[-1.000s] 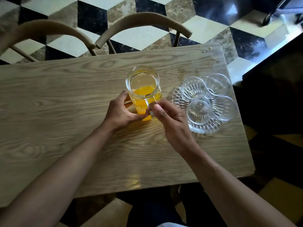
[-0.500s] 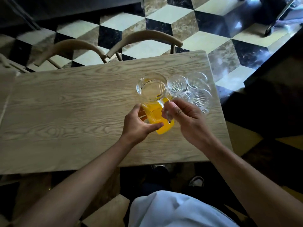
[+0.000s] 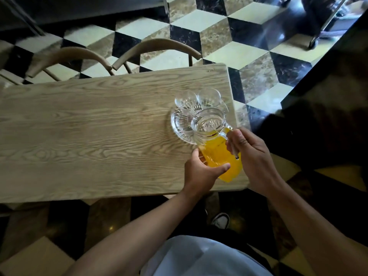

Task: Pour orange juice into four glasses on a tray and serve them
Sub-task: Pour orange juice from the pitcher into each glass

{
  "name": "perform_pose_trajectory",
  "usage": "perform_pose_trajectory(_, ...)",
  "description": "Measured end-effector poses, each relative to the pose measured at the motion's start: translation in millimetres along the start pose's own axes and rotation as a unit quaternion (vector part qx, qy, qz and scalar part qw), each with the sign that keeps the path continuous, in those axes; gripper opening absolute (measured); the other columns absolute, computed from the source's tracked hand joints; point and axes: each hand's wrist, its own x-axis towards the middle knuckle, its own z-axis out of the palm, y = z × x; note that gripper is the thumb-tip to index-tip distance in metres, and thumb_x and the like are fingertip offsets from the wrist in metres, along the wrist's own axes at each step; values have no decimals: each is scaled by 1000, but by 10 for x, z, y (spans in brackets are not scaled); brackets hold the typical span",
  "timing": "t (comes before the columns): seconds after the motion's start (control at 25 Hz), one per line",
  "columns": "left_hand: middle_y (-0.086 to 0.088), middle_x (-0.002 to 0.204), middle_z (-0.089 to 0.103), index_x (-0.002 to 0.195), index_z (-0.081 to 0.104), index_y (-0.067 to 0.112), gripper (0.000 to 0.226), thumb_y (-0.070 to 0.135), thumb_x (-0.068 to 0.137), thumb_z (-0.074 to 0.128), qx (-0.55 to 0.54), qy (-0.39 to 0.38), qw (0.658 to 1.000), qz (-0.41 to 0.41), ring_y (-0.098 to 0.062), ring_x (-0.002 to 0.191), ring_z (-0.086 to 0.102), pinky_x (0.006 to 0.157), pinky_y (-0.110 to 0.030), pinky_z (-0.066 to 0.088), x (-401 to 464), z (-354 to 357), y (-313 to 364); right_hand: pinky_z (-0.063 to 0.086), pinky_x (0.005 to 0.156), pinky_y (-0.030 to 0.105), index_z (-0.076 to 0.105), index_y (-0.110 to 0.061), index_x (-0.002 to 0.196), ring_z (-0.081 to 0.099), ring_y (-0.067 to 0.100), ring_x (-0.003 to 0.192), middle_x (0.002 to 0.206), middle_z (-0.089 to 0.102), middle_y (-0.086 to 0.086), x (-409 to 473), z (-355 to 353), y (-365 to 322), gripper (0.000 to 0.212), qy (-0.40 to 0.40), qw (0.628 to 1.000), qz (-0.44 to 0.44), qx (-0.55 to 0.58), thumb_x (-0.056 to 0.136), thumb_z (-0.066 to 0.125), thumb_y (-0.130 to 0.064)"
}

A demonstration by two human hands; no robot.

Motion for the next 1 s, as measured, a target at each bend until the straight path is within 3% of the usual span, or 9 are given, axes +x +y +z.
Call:
perform_pose_trajectory(0.12,4,107,81,119,66,23,73,40,56,100,-13,-14,1000,-11,-9,95,79,88,-39,66,182,315,-67,43,71,19,59,-29,70,49,1,65,64,53,-18,144,-207,98,31,30,998,12,-45,97,47,-33)
perform_pose_trajectory(0.24,6,111,79,118,63,28,79,49,51,97,-29,-34,999,-32,-12,99,78,89,-42,65,368,565,-145,39,73,31,61,-35,66,49,1,65,65,53,-19,277,-362,137,36,56,995,21,-85,99,46,-30)
perform_pose_trajectory(0.32,6,112,78,118,62,30,80,53,49,96,-32,-42,998,-39,-14,100,78,89,-43,65,447,692,-176,39,70,29,60,-36,66,49,3,66,66,53,-18,340,-417,112,38,52,992,23,-109,100,46,-27)
perform_pose_trajectory(0.48,3,115,77,119,58,29,86,53,46,94,-45,-56,995,-68,-17,103,76,92,-44,64,568,856,-206,41,68,20,58,-19,74,50,4,68,68,54,-14,474,-513,152,33,53,984,40,-163,105,46,-15)
perform_pose_trajectory(0.72,3,113,80,122,60,30,81,29,54,104,-139,-74,977,-145,-13,99,79,88,-39,67,604,1059,-222,47,71,13,62,-7,83,58,1,75,75,58,-9,603,-637,226,31,36,974,56,-215,105,48,-24)
perform_pose_trajectory(0.88,2,112,81,119,61,38,85,34,48,107,-188,-72,961,-190,-19,101,81,91,-51,66,606,1303,-213,47,70,16,62,-3,83,58,1,74,77,60,-2,742,-711,166,33,21,966,62,-250,104,51,-26)
perform_pose_trajectory(1.0,2,112,82,120,63,38,83,33,49,105,-219,-69,952,-201,-20,100,81,93,-53,65,594,1456,-208,49,70,30,63,-3,82,61,14,74,76,63,4,829,-753,155,33,12,957,67,-281,104,53,-25)
